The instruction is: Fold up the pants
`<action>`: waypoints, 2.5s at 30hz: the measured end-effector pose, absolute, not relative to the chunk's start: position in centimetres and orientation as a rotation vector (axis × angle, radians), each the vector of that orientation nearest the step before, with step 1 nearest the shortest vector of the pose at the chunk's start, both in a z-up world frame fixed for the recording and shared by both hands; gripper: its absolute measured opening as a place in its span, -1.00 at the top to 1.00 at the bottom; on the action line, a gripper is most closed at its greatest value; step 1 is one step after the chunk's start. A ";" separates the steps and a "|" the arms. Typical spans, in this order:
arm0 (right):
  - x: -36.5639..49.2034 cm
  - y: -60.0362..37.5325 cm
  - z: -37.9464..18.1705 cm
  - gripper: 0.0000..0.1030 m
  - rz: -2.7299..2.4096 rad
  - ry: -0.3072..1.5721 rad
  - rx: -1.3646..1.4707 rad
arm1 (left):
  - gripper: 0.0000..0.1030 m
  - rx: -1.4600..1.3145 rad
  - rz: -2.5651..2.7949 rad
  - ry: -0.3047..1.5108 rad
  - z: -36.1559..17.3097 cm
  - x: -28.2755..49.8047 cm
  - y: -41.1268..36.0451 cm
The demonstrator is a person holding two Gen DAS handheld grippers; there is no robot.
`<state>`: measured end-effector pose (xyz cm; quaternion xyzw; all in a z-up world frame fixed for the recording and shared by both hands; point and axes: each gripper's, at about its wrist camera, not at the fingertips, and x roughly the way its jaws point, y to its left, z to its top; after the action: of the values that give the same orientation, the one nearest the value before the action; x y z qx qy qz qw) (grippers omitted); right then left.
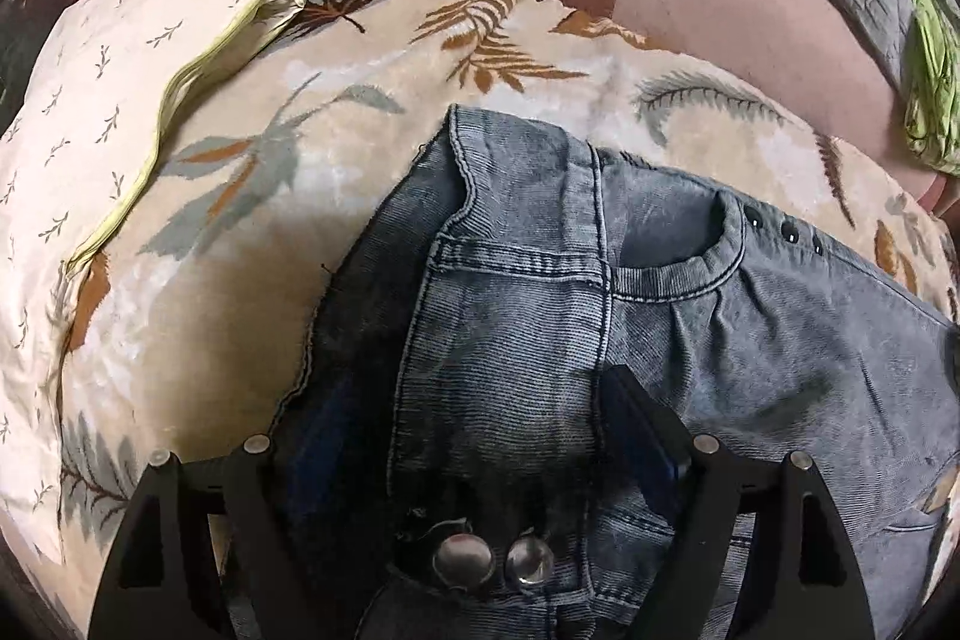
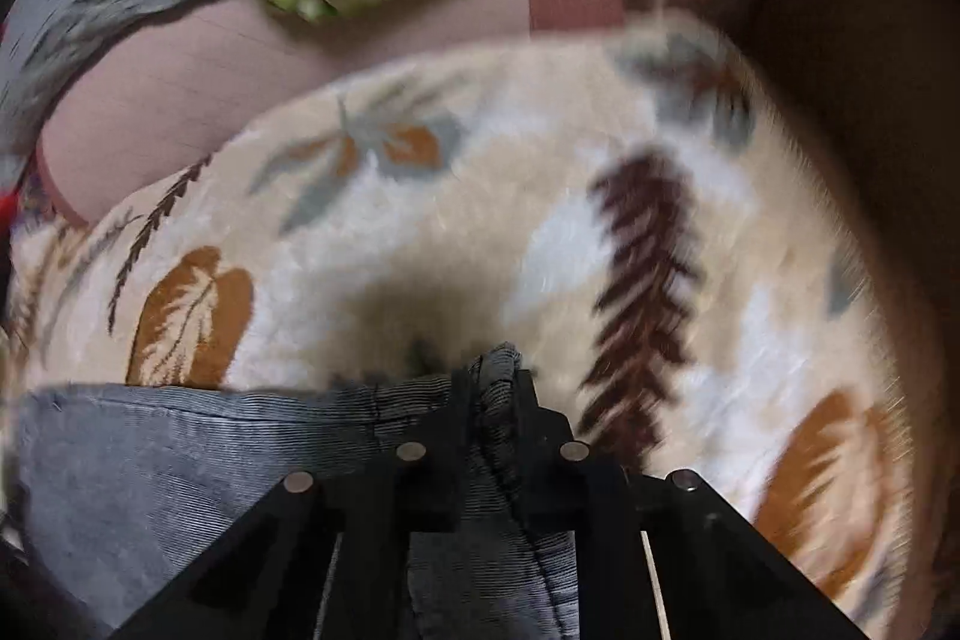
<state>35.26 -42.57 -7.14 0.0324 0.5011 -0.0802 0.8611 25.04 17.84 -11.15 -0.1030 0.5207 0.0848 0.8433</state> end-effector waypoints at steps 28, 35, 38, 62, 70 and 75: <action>33.6 -49.4 -7.4 -0.12 -0.020 1.088 0.425 | 0.26 -0.457 0.158 1.086 -9.4 34.8 22.1; 35.9 -47.4 -9.5 -0.12 0.006 1.131 0.405 | 0.14 -0.450 0.131 1.135 -10.9 35.6 21.6; 37.1 -46.4 -11.1 -0.09 0.001 1.170 0.372 | 0.71 -0.429 0.142 1.150 -11.2 36.0 21.4; 27.4 -46.4 1.5 0.69 0.030 0.845 0.366 | 0.95 -0.502 0.031 0.844 0.9 24.9 22.8; 10.9 -46.3 4.1 0.69 0.115 0.798 0.395 | 0.92 -0.540 -0.045 0.777 4.0 7.1 25.5; 1.6 -46.7 -3.9 0.62 0.136 1.025 0.432 | 0.86 -0.488 0.016 0.911 0.3 1.1 27.2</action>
<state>1.56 -46.71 -3.87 0.2046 0.4862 0.0646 0.8471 1.07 27.20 0.25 -0.2334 0.4354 0.0079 0.8694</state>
